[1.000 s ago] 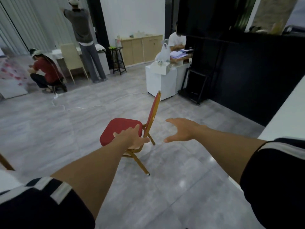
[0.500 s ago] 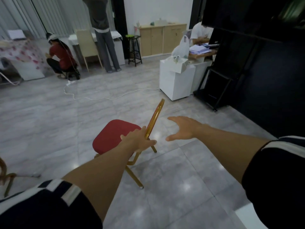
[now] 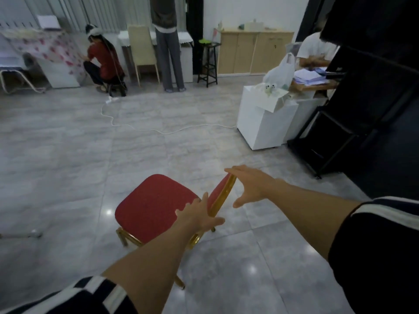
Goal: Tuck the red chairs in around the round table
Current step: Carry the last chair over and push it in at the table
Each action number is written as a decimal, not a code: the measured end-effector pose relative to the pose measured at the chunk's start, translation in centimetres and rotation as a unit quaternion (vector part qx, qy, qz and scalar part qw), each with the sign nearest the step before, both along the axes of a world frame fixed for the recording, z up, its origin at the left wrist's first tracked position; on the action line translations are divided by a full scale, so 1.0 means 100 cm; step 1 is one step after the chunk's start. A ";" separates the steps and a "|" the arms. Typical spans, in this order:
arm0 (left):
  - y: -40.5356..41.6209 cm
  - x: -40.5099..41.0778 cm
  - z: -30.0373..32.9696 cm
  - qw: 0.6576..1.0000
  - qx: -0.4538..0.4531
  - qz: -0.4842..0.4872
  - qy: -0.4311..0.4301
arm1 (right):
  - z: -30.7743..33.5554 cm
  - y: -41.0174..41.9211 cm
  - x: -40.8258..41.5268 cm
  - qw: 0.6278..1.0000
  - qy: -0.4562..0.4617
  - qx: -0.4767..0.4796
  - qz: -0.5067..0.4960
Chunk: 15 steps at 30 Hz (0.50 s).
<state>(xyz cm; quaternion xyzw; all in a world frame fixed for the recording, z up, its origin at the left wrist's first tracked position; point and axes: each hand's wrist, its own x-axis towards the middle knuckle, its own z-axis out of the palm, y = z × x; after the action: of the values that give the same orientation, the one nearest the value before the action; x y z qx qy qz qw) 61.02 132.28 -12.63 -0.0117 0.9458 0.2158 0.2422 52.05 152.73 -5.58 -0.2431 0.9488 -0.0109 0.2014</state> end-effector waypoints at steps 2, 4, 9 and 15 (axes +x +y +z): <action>0.000 -0.003 -0.015 1.000 0.006 0.012 -0.019 | -0.003 -0.009 -0.029 0.998 -0.007 0.036 0.046; -0.002 -0.006 -0.025 0.998 0.016 0.044 -0.030 | -0.006 -0.025 -0.057 0.993 -0.016 0.057 0.107; -0.006 -0.016 -0.041 0.991 0.070 0.089 -0.072 | -0.021 -0.057 -0.116 0.953 -0.060 0.074 0.288; 0.036 -0.020 -0.052 0.962 0.091 0.253 -0.055 | -0.047 -0.063 -0.141 0.895 -0.139 0.065 0.419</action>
<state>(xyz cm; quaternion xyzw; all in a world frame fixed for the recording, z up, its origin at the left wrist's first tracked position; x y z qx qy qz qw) 59.03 135.92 -17.83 -0.2398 0.8737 0.3545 0.2312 38.00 146.39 -10.31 -0.6007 0.7199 0.1029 0.3321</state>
